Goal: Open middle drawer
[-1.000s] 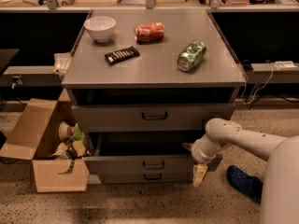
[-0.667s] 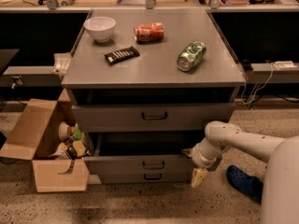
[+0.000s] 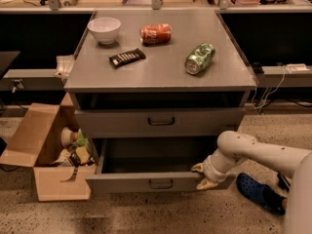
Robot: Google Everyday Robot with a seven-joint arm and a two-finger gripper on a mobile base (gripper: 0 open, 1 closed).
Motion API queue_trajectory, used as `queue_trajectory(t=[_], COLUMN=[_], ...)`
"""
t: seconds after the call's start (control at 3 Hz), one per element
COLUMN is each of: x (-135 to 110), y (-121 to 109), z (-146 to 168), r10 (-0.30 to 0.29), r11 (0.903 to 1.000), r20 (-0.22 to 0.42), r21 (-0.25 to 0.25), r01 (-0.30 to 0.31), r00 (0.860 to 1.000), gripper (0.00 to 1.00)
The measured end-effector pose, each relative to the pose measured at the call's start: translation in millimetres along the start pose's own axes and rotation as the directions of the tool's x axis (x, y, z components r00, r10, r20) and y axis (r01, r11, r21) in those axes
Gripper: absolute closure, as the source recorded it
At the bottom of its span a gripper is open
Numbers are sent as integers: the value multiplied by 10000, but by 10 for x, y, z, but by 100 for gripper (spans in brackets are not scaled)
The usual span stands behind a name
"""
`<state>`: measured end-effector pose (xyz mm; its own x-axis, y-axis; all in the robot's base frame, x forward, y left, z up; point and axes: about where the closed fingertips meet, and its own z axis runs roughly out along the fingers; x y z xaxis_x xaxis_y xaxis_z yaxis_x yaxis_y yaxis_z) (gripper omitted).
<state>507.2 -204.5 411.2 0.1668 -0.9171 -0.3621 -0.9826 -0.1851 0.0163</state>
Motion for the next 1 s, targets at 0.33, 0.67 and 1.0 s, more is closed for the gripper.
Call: queue_trajectory(t=[0.33,0.67,1.0], x=[-9,-19,-36], y=[168,333,483], z=[-37,-52,-58], r10=[37,98,128], r11=[10000,9999,9999], r20=[232,486,786], r21=[-6,-27,-65], r01=[-37,-97,-124], r00=[9997,9988,9968], gripper=[96,100,100])
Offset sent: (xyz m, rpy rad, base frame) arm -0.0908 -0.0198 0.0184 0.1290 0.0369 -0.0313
